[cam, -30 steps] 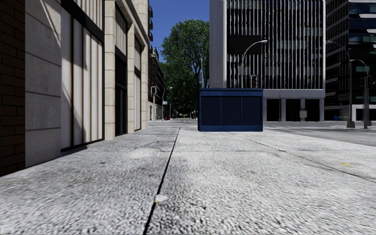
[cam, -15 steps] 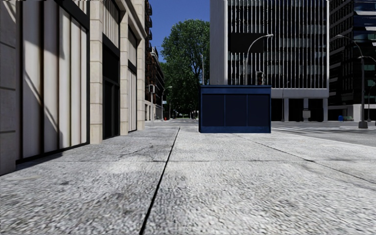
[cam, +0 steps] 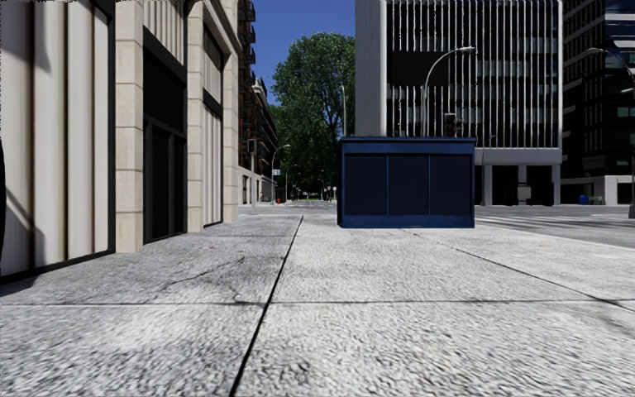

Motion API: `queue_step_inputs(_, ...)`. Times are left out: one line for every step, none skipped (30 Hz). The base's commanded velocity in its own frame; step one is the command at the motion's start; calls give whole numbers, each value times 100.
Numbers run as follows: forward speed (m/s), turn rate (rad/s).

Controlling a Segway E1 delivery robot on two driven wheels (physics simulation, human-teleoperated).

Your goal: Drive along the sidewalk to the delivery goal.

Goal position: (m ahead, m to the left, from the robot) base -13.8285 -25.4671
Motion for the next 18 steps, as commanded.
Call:
queue_step_inputs(200,11)
queue_step_inputs(200,14)
queue_step_inputs(200,14)
queue_step_inputs(200,15)
queue_step_inputs(200,16)
queue_step_inputs(200,16)
queue_step_inputs(200,16)
queue_step_inputs(200,14)
queue_step_inputs(200,12)
queue_step_inputs(200,11)
queue_step_inputs(200,11)
queue_step_inputs(200,11)
queue_step_inputs(200,12)
queue_step_inputs(200,13)
queue_step_inputs(200,13)
queue_step_inputs(200,13)
queue_step_inputs(200,15)
queue_step_inputs(200,16)
